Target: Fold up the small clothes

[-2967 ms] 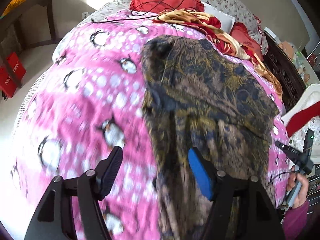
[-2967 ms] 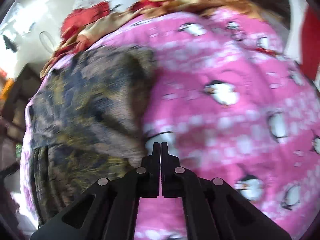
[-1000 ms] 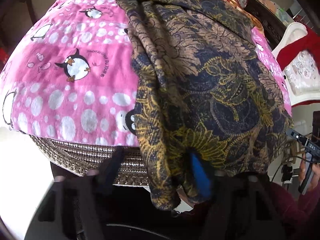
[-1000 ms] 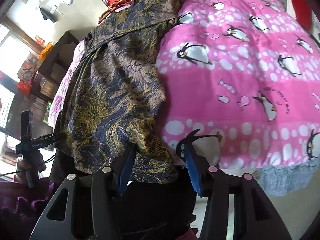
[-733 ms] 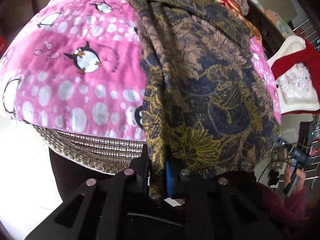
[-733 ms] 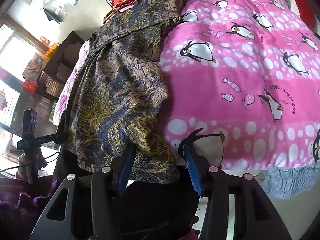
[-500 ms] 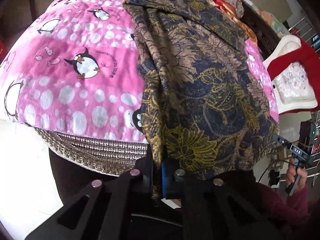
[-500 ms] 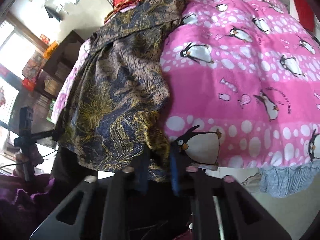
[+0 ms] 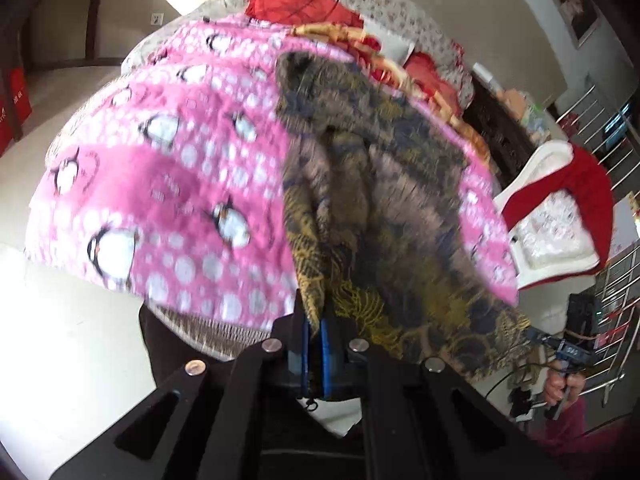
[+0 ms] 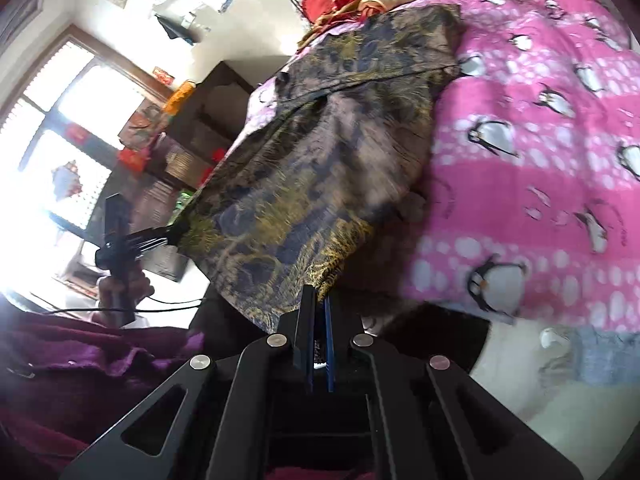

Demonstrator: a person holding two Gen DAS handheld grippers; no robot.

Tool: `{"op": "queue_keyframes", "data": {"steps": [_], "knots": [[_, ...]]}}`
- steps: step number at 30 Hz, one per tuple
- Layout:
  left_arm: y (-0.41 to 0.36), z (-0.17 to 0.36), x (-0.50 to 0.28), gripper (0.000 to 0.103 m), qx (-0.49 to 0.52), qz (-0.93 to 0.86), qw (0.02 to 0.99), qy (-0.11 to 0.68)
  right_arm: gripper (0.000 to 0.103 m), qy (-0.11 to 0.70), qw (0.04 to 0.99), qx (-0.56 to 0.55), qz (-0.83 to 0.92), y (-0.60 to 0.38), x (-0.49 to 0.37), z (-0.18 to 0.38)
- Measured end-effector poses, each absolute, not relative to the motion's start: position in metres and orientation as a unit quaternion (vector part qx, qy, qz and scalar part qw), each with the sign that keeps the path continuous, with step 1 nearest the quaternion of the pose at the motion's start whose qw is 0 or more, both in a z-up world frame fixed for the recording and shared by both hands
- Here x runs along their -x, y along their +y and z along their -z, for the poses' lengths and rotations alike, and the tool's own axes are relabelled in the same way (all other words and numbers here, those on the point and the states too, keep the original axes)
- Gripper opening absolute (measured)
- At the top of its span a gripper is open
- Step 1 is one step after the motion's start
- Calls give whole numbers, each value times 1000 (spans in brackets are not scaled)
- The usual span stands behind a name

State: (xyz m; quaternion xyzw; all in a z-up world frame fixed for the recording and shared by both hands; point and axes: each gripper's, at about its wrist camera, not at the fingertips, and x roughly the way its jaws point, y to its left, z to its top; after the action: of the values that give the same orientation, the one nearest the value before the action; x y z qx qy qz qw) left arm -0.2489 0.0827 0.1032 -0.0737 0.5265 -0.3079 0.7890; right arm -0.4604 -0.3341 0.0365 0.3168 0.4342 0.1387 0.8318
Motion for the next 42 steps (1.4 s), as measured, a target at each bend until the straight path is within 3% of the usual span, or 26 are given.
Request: {"op": "queue_keyframes", "data": {"steps": [13, 22, 25, 26, 27, 28, 30, 36, 42], "knots": [[-15, -172, 92, 5, 72, 335, 824, 452, 6, 334, 870, -358, -56, -453, 300, -92], [-120, -112, -48, 5, 36, 292, 823, 486, 6, 357, 840, -408, 16, -543, 172, -47], [-133, -85, -80, 6, 57, 297, 804, 513, 11, 366, 833, -414, 33, -558, 151, -30], [-133, -79, -89, 9, 65, 292, 798, 523, 23, 364, 833, -413, 44, -564, 149, -29], [-131, -77, -95, 21, 73, 289, 796, 527, 35, 354, 837, -414, 53, -569, 150, -31], [-124, -78, -100, 41, 86, 282, 800, 523, 36, 338, 842, -416, 59, -573, 156, -35], [-111, -89, -97, 59, 103, 280, 813, 499, 36, 316, 847, -424, 48, -575, 173, -45], [-116, -105, -46, 65, 4, 335, 812, 479, 35, 417, 864, -278, -39, -492, 171, -45], [-144, -55, -15, 65, -118, 331, 771, 531, 34, 479, 856, -176, -86, -436, 108, -23]]}}
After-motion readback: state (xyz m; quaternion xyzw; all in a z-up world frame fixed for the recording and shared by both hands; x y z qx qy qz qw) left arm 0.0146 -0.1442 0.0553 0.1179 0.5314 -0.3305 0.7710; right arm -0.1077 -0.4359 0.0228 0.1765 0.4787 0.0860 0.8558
